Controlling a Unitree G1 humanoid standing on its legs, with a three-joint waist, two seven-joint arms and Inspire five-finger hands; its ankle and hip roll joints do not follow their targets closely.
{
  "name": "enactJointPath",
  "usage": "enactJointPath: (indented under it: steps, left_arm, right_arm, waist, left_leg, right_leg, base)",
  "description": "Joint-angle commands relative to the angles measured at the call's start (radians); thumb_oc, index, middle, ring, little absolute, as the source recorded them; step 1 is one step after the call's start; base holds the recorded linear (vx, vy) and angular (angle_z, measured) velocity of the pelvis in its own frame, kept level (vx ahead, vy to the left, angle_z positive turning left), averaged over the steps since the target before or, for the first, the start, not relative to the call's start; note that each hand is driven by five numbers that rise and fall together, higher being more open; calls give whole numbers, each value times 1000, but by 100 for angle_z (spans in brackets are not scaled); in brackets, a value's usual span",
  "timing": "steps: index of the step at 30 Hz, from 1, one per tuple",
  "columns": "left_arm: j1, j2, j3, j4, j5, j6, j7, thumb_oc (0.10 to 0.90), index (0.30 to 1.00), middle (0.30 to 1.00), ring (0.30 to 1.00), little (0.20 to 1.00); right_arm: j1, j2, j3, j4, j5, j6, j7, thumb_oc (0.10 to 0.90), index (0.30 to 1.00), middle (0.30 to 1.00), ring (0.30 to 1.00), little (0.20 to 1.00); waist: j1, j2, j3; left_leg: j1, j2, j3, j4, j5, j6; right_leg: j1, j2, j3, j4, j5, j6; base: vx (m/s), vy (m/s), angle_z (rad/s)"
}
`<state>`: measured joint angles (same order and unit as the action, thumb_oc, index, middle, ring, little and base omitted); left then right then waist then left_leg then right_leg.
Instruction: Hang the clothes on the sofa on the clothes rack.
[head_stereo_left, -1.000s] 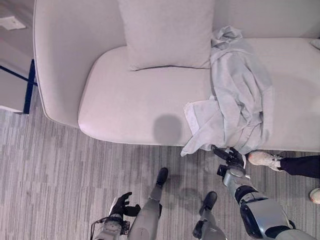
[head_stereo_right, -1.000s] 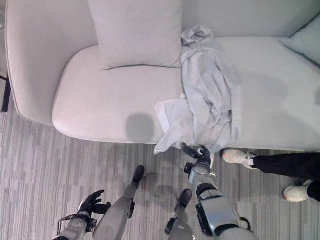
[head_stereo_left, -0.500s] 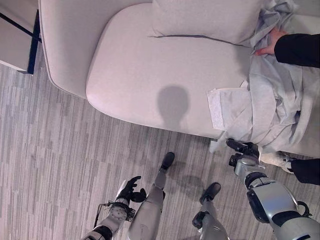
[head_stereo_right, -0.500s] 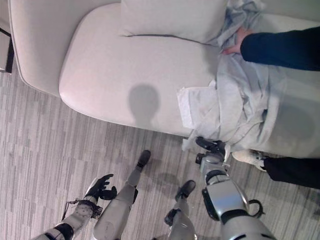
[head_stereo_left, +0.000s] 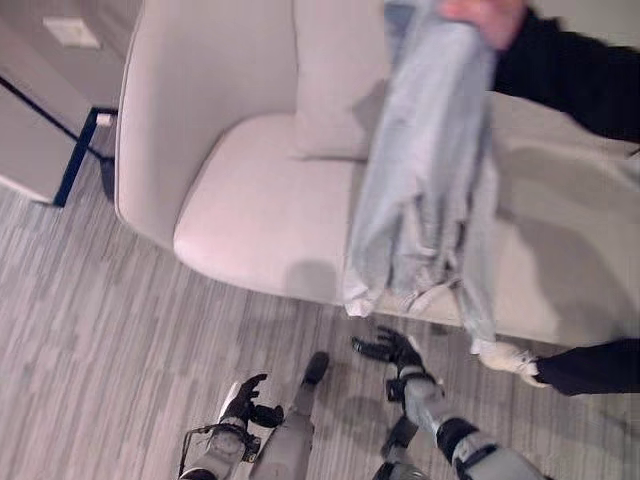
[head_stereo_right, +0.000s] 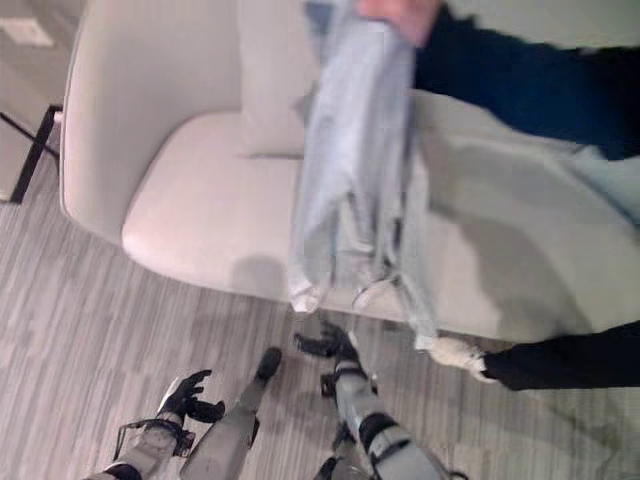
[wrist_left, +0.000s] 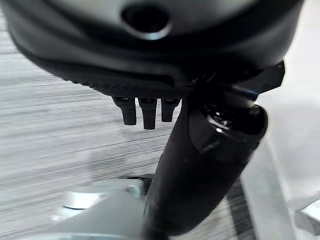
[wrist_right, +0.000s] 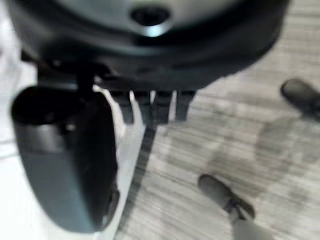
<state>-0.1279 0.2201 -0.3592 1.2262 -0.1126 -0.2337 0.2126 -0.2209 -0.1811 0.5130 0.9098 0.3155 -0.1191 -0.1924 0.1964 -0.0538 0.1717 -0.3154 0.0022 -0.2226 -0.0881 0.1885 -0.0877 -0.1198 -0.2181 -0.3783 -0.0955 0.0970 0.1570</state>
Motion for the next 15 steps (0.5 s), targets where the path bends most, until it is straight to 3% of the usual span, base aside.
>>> enactJointPath:
  steps: [1,8,10,13,15]
  left_arm:
    - [28,-53,-66,73,40,-12,14,800,900,900,900,900]
    - [78,-39,5,103,102,3,-18,800,900,900,900,900]
    - [88,-33,12,108,135,8,-41,800,900,900,900,900]
    - [92,-20,-1,113,164,12,-76,800,900,900,900,900]
    - [94,-16,-6,102,151,18,-84,800,900,900,900,900]
  right_arm:
    - [-73,-36,-27,-13,-73,-51,51,800,900,900,900,900]
    - [-3,-94,84,-229,-276,-52,150,800,900,900,900,900]
    - [-4,-110,88,-264,-325,-50,166,800,900,900,900,900]
    - [-8,-90,59,-215,-362,-42,156,800,900,900,900,900]
    - [-37,-57,59,-144,-380,-34,137,800,900,900,900,900]
  waist:
    - [9,33,-19]
    - [7,11,-103]
    - [9,9,-131]
    - [1,13,-174]
    - [-4,38,-160]
  left_leg:
    - [14,77,13,1,-110,-37]
    - [135,73,37,6,-146,-15]
    - [176,47,39,11,-164,0]
    - [223,-31,33,24,-188,34]
    - [265,-55,66,24,-196,69]
  right_leg:
    - [38,-65,4,8,-73,46]
    - [142,-66,-5,16,-92,43]
    - [169,-90,-11,51,-101,48]
    - [192,-151,-19,156,-125,58]
    - [128,-186,3,310,-119,56]
  base:
    - [44,7,-24]
    - [60,63,-8]
    - [55,203,4]
    - [52,330,31]
    - [-68,329,12]
